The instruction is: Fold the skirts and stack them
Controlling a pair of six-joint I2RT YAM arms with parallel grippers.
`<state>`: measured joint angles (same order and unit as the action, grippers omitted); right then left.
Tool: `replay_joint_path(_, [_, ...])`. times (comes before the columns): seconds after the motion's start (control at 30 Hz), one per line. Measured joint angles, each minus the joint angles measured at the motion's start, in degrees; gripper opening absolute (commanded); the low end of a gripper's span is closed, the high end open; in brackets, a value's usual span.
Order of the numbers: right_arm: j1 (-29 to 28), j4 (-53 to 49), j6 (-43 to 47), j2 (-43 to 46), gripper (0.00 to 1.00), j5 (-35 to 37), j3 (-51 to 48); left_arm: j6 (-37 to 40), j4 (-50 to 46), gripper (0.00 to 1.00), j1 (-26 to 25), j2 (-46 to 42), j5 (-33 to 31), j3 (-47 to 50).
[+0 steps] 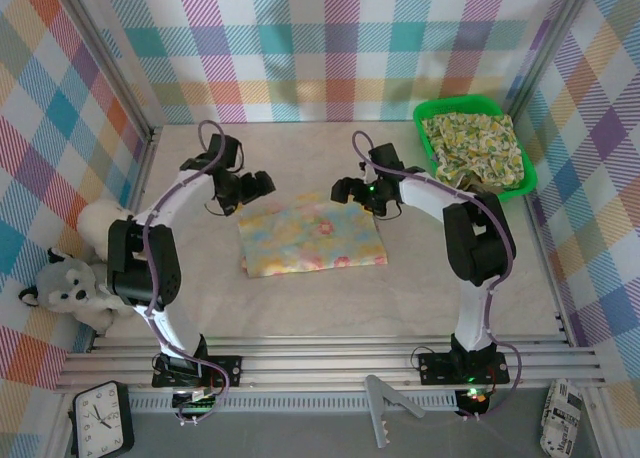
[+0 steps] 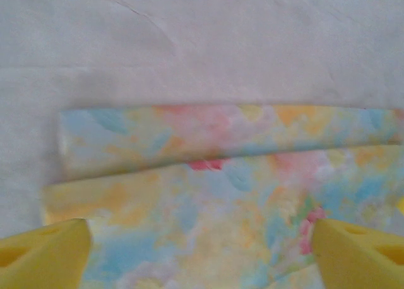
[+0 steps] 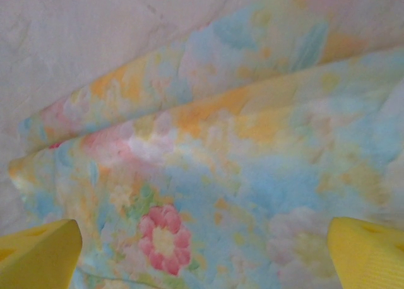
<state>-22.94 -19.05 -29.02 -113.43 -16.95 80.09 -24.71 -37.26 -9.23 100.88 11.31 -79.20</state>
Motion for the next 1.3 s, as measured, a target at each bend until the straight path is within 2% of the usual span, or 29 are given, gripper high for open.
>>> replay_joint_path(0.13, [0.11,-1.33,3.37,0.0,0.95,5.53,1.44,4.68,-2.71,0.71,1.57,3.1,-2.34,-0.72])
replay_joint_path(0.43, [0.26,-7.48,15.17,-4.79,0.69,16.24,10.25,8.35,-4.22,0.6,1.88,8.13,-3.91,1.51])
replay_joint_path(0.7, [0.26,-12.09,22.18,-9.46,0.62,16.92,14.05,9.18,-3.08,0.53,1.88,9.57,-3.85,2.25])
replay_joint_path(0.87, [0.26,-13.0,24.0,-11.85,0.49,15.8,16.61,9.2,-3.04,0.47,1.88,9.81,-3.67,2.25])
replay_joint_path(0.93, [0.26,-13.18,24.0,-12.37,0.41,15.41,16.94,9.2,-2.93,0.4,1.88,10.03,-3.45,2.25])
replay_joint_path(1.07, [0.26,-13.2,23.8,-12.55,0.16,14.99,17.07,9.38,-2.91,0.16,1.88,10.19,-3.3,2.25])
replay_joint_path(1.17, [0.26,-12.92,23.47,-12.39,0.04,15.06,16.79,9.2,-2.62,0.01,1.88,9.92,-3.26,2.89])
replay_joint_path(1.3, [0.26,-11.45,22.8,-7.39,0.0,15.76,10.75,8.68,-2.69,0.0,1.88,6.08,-2.86,5.7])
